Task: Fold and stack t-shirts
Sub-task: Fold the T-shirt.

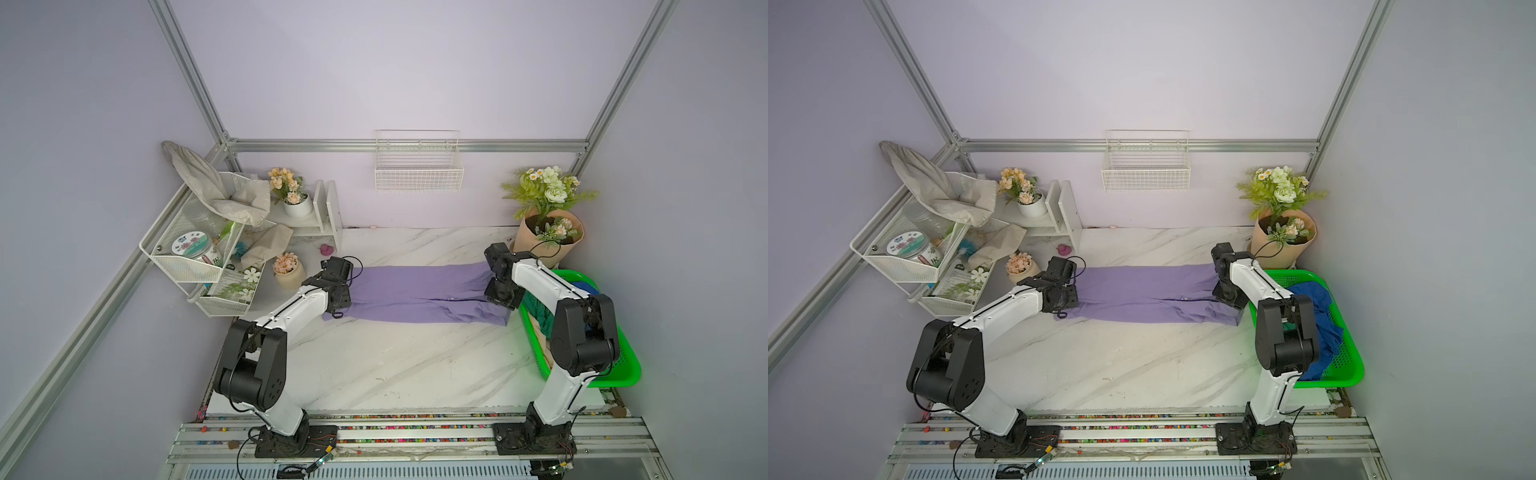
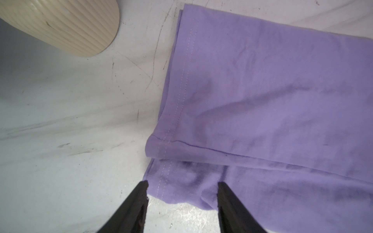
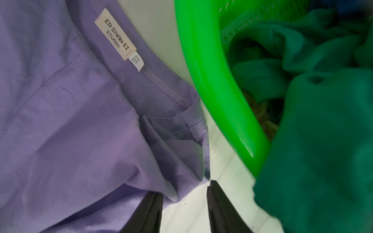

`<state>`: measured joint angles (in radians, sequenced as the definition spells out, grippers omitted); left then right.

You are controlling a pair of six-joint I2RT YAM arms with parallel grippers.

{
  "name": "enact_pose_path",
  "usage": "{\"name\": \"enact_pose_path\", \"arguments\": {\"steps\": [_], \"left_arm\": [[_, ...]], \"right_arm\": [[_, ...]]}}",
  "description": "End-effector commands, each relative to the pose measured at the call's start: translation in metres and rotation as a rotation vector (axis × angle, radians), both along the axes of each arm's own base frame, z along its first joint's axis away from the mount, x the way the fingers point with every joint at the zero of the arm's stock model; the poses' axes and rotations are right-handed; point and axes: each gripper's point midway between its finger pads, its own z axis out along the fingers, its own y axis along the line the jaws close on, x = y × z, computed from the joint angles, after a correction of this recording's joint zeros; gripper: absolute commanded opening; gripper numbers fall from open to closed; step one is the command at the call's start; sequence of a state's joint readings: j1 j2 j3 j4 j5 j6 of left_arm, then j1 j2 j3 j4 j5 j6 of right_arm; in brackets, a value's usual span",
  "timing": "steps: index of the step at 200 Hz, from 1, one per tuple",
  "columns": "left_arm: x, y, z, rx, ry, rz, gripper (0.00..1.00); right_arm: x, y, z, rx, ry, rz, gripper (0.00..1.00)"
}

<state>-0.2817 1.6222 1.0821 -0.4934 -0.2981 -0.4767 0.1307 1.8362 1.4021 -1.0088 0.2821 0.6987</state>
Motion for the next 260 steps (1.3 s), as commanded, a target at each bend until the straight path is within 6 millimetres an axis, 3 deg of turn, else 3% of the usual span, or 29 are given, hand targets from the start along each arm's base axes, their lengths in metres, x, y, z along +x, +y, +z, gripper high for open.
{"name": "enact_pose_path", "arguments": {"steps": [1,29,41,49,58,72,105,129,158,178,206,260], "left_arm": [[-0.001,-0.002,0.003,-0.003,0.009,-0.015,0.58],[0.0,-0.002,0.007,0.0,0.0,-0.014,0.58],[0.0,-0.001,0.008,0.004,-0.003,-0.013,0.58],[0.0,0.0,0.009,0.006,-0.006,-0.013,0.58],[0.001,0.0,0.009,0.009,-0.008,-0.012,0.58],[0.002,0.0,0.009,0.012,-0.008,-0.012,0.58],[0.005,-0.002,0.007,0.006,0.0,-0.012,0.57],[0.006,-0.004,0.006,-0.003,0.004,-0.013,0.57],[0.006,-0.004,0.005,-0.001,0.005,-0.015,0.57],[0.006,-0.005,0.004,-0.006,0.013,-0.021,0.56],[0.008,-0.008,0.003,-0.016,0.016,-0.028,0.56],[0.021,-0.012,0.021,0.004,-0.01,-0.071,0.56]], "right_arm": [[0.009,-0.008,0.0,-0.029,-0.007,-0.014,0.44],[0.006,-0.002,-0.008,0.008,0.003,-0.017,0.44],[0.003,0.001,-0.012,0.028,0.007,-0.01,0.38],[0.0,0.002,-0.013,0.036,0.009,-0.009,0.3],[-0.003,0.003,-0.015,0.041,0.007,-0.006,0.13],[-0.008,-0.001,-0.015,0.027,0.006,-0.011,0.0],[-0.01,-0.001,-0.003,0.032,-0.016,-0.007,0.0],[-0.007,0.006,0.018,0.079,-0.063,-0.007,0.0],[0.007,0.011,0.049,0.112,-0.148,-0.003,0.0],[0.021,0.012,0.059,0.103,-0.175,0.007,0.0],[0.045,0.01,0.057,0.082,-0.174,0.004,0.0],[0.093,-0.002,0.028,0.062,-0.144,-0.027,0.0]]}}
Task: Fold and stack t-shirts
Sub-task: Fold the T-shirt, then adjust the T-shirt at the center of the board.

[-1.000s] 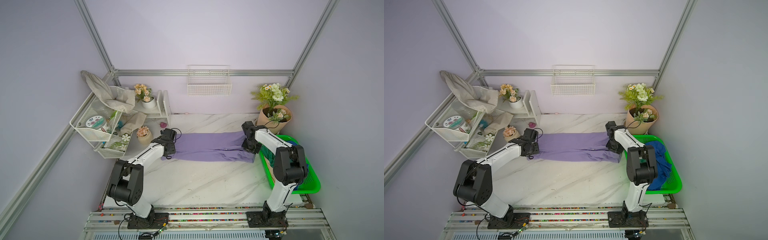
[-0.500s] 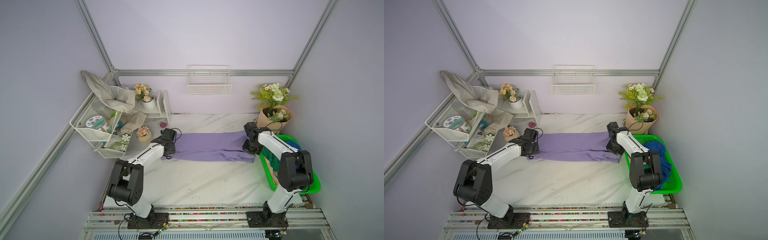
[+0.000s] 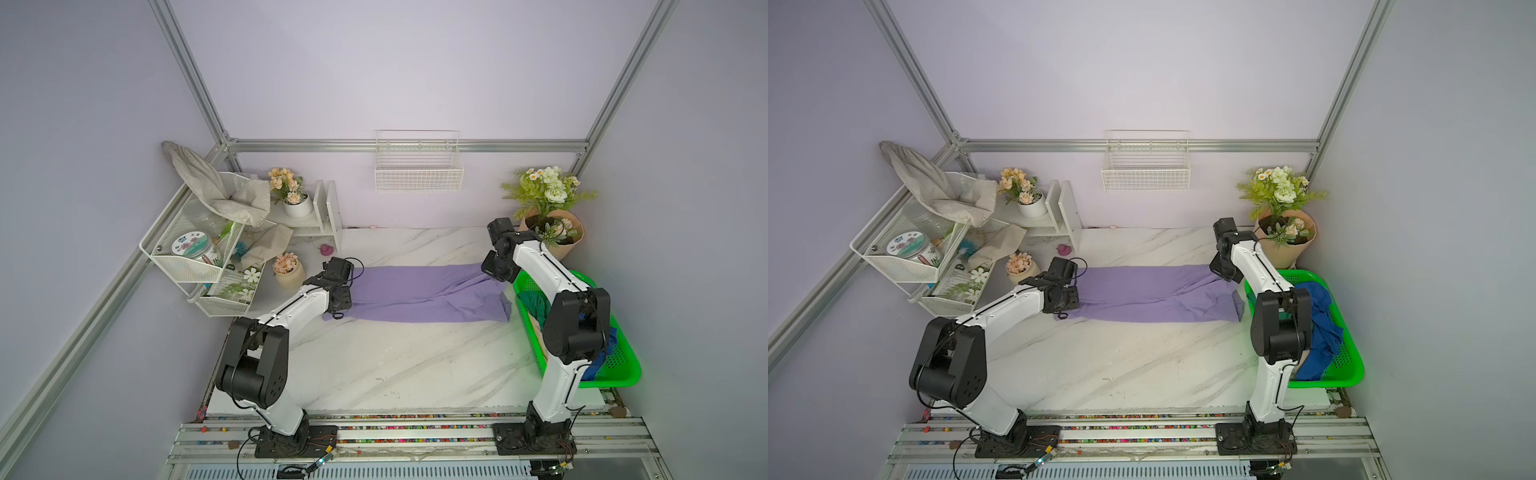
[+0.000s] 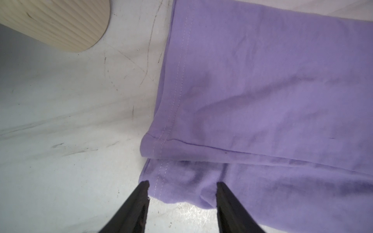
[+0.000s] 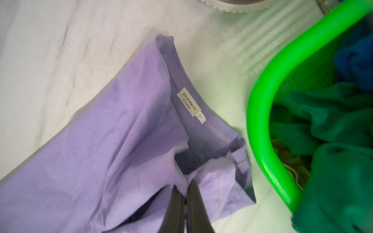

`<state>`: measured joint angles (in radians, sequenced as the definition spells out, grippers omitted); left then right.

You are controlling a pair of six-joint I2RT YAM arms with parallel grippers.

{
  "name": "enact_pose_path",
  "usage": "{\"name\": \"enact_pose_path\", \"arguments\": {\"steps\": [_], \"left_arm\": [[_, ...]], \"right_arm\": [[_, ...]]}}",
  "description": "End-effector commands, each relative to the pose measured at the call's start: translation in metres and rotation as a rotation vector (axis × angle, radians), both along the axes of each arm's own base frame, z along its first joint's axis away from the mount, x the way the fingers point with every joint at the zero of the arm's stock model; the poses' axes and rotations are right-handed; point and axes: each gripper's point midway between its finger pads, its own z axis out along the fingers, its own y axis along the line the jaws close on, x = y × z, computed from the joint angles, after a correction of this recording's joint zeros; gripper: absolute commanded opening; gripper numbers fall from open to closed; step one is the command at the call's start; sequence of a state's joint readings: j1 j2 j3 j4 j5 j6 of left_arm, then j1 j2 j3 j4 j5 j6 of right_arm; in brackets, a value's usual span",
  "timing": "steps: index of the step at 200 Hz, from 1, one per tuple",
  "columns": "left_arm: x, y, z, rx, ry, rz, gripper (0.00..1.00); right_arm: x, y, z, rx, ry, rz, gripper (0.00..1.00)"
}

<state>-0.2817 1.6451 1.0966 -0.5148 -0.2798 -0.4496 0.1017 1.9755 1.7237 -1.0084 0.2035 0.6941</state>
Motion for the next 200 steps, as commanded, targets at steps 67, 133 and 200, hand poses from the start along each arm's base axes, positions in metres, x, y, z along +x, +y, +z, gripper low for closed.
{"name": "enact_pose_path", "arguments": {"steps": [67,133,200], "left_arm": [[0.029,-0.018,0.028,-0.034,-0.038,-0.068,0.57],[0.031,-0.016,0.018,-0.021,-0.024,-0.056,0.57],[0.036,-0.016,0.011,-0.007,-0.014,-0.061,0.57]], "right_arm": [[0.057,0.002,-0.033,0.041,-0.036,0.013,0.12],[0.037,0.023,0.053,0.137,-0.274,0.136,0.33],[-0.015,0.037,-0.016,0.23,-0.115,0.146,0.06]]}}
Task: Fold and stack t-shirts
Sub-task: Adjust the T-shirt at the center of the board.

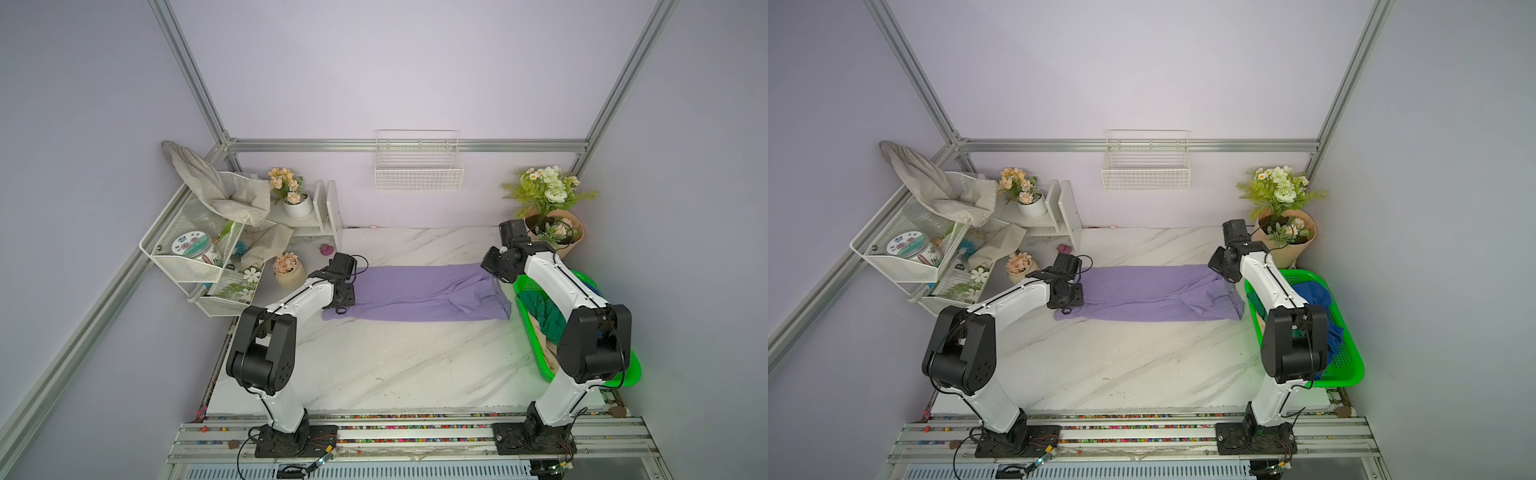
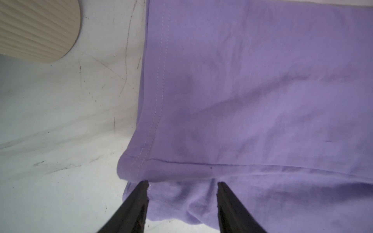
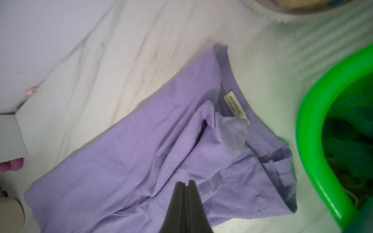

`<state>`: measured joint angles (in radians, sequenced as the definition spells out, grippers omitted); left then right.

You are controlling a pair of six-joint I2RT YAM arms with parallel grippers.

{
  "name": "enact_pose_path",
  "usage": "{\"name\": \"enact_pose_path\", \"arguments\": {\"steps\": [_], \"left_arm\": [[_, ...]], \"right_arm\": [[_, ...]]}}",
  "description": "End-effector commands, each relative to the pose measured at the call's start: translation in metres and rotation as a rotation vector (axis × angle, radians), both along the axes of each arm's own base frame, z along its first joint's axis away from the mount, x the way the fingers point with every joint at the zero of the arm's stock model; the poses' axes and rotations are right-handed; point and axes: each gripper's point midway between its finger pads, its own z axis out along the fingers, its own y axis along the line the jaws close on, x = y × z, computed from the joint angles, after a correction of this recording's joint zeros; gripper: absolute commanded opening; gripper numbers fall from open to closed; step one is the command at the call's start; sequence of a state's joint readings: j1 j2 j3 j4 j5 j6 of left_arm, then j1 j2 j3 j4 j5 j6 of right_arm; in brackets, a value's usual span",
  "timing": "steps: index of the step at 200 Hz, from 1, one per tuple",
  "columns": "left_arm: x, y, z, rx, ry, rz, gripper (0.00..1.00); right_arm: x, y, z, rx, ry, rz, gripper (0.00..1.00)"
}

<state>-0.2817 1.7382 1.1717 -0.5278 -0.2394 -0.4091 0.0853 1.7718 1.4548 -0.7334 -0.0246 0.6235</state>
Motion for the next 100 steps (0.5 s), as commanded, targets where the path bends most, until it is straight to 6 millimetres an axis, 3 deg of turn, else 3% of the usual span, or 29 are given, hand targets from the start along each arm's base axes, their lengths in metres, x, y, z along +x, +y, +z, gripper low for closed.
{"name": "enact_pose_path", "arguments": {"steps": [1,64,100], "left_arm": [[0.021,-0.005,0.023,-0.001,-0.057,-0.008,0.57],[0.009,0.041,0.007,0.212,0.032,0.127,0.57],[0.001,0.04,0.014,0.164,0.014,0.155,0.57]], "right_arm": [[-0.007,0.007,-0.033,0.026,0.07,0.016,0.06],[-0.002,0.009,-0.036,0.034,0.081,0.015,0.04],[-0.018,0.008,-0.056,0.038,0.14,-0.009,0.03]]}}
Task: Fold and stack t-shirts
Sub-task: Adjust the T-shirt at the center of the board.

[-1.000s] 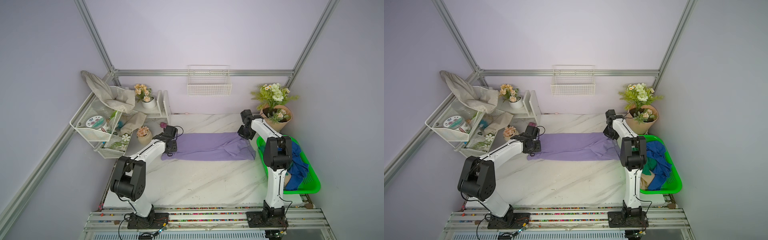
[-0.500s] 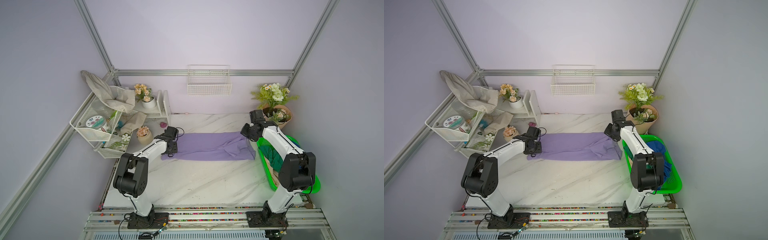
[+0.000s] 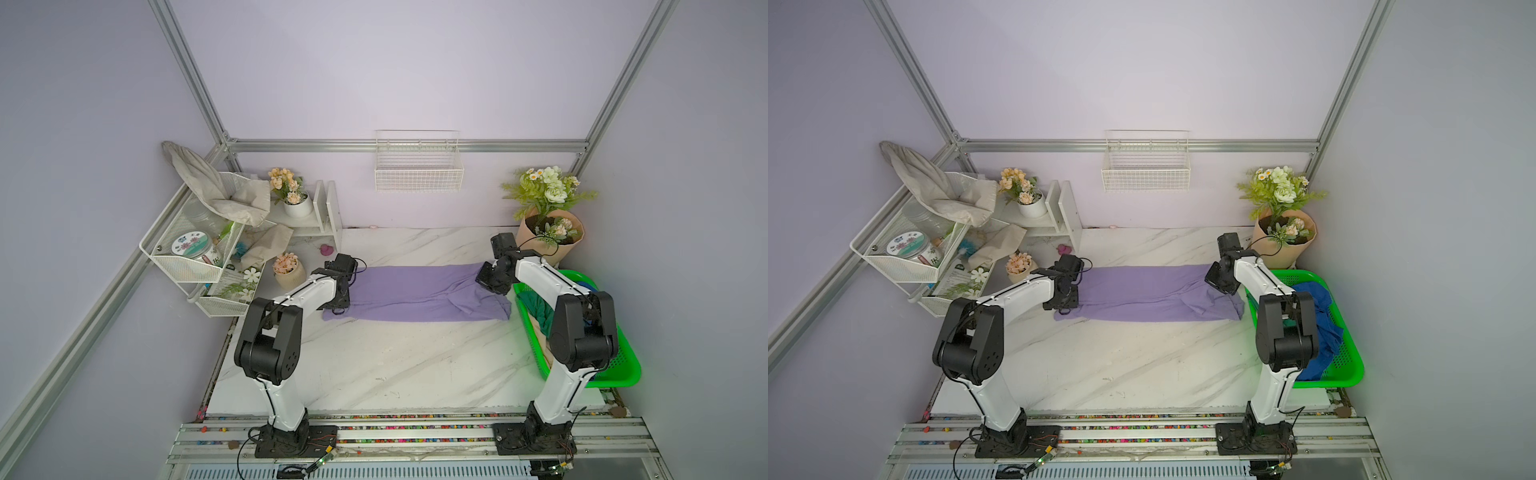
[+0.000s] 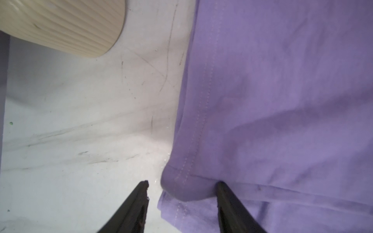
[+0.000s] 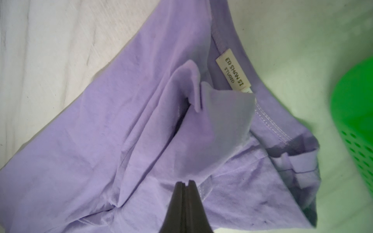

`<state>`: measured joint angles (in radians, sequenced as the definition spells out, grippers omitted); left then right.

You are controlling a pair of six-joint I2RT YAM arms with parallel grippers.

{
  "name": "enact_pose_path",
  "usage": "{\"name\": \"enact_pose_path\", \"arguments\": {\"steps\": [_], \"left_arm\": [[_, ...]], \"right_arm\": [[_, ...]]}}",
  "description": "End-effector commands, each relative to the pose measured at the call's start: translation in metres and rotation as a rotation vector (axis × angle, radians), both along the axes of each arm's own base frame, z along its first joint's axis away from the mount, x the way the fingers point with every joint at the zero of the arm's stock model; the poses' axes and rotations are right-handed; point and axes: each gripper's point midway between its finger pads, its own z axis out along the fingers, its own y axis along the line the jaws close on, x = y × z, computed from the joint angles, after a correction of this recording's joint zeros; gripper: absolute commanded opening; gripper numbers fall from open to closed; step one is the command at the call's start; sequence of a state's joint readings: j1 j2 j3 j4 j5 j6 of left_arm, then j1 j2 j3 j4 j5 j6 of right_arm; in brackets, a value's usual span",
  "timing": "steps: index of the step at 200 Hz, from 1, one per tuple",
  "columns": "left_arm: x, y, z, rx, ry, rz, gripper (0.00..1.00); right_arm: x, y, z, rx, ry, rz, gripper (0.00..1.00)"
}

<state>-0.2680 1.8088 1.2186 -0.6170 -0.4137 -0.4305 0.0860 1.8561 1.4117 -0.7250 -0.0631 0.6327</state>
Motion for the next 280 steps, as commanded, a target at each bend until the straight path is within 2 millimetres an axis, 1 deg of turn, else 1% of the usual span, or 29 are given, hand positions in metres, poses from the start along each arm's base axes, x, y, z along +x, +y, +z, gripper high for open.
{"name": "enact_pose_path", "arguments": {"steps": [1,22,48,65,80,98,117,134,146,156,160,166,167,172,176,185,186,187,192,197,206,214,229,232,240,256,257,267,280], "left_arm": [[0.004,0.004,0.026,-0.007,-0.052,0.047,0.57],[0.005,0.0,0.041,-0.037,-0.085,0.039,0.57],[0.009,-0.004,0.069,-0.026,-0.133,0.015,0.57],[0.011,-0.005,0.092,-0.023,-0.178,0.003,0.57],[0.012,-0.005,0.114,-0.033,-0.223,0.002,0.58],[0.013,-0.007,0.141,-0.053,-0.283,-0.017,0.58],[0.013,-0.008,0.162,-0.06,-0.329,-0.031,0.59],[0.013,-0.006,0.172,-0.053,-0.352,-0.031,0.59],[0.014,-0.006,0.174,-0.049,-0.357,-0.032,0.59],[0.014,-0.006,0.174,-0.053,-0.358,-0.032,0.59],[0.015,-0.007,0.173,-0.054,-0.358,-0.034,0.59],[0.016,-0.008,0.172,-0.059,-0.357,-0.037,0.59],[0.016,-0.008,0.172,-0.06,-0.355,-0.037,0.59],[0.017,-0.009,0.17,-0.063,-0.352,-0.038,0.59],[0.018,-0.01,0.17,-0.067,-0.352,-0.04,0.59],[0.019,-0.011,0.167,-0.068,-0.344,-0.04,0.59],[0.019,-0.011,0.167,-0.068,-0.344,-0.041,0.59],[0.019,-0.011,0.167,-0.068,-0.344,-0.04,0.59],[0.02,-0.011,0.166,-0.067,-0.342,-0.039,0.59],[0.021,-0.011,0.164,-0.065,-0.338,-0.036,0.59],[0.022,-0.01,0.162,-0.062,-0.335,-0.031,0.59],[0.023,-0.011,0.16,-0.064,-0.333,-0.026,0.59],[0.025,-0.012,0.155,-0.066,-0.323,-0.028,0.59],[0.026,-0.012,0.154,-0.067,-0.322,-0.028,0.59],[0.027,-0.013,0.15,-0.066,-0.313,-0.03,0.59],[0.029,-0.015,0.145,-0.065,-0.3,-0.036,0.58],[0.029,-0.015,0.145,-0.065,-0.3,-0.037,0.58],[0.031,-0.016,0.141,-0.069,-0.293,-0.041,0.58],[0.032,-0.019,0.136,-0.076,-0.28,-0.049,0.58]], "right_arm": [[-0.009,0.003,-0.007,0.01,0.02,-0.019,0.03],[-0.024,0.004,-0.028,0.007,0.079,-0.029,0.03],[-0.037,0.005,-0.051,0.007,0.143,-0.043,0.03],[-0.037,0.006,-0.061,0.001,0.168,-0.05,0.04],[-0.027,0.01,-0.067,0.002,0.174,-0.048,0.04],[-0.001,0.014,-0.074,0.009,0.175,-0.05,0.04],[0.03,0.025,-0.083,0.036,0.187,-0.037,0.04],[0.068,0.042,-0.085,0.101,0.169,-0.026,0.04],[0.097,0.058,-0.08,0.176,0.129,-0.02,0.04],[0.122,0.076,-0.069,0.255,0.071,0.002,0.03],[0.135,0.087,-0.06,0.304,0.032,0.02,0.04],[0.147,0.097,-0.051,0.346,-0.003,0.037,0.04],[0.152,0.1,-0.046,0.363,-0.019,0.042,0.03],[0.159,0.109,-0.037,0.396,-0.046,0.06,0.03],[0.167,0.119,-0.023,0.429,-0.085,0.084,0.03],[0.173,0.134,0.006,0.447,-0.148,0.132,0.04],[0.173,0.134,0.006,0.447,-0.148,0.132,0.04],[0.174,0.137,0.013,0.444,-0.162,0.142,0.04],[0.172,0.144,0.028,0.431,-0.194,0.171,0.03],[0.169,0.149,0.037,0.41,-0.211,0.189,0.03],[0.155,0.162,0.06,0.349,-0.249,0.241,0.03],[0.143,0.17,0.073,0.3,-0.27,0.278,0.03],[0.111,0.194,0.083,0.234,-0.274,0.358,0.03],[0.102,0.203,0.083,0.226,-0.269,0.384,0.02],[0.088,0.217,0.082,0.215,-0.261,0.43,0.02],[0.061,0.251,0.066,0.226,-0.208,0.524,0.02],[0.058,0.256,0.065,0.23,-0.204,0.536,0.02],[0.045,0.28,0.048,0.25,-0.162,0.595,0.03],[0.032,0.309,0.018,0.256,-0.087,0.657,0.02]]}}
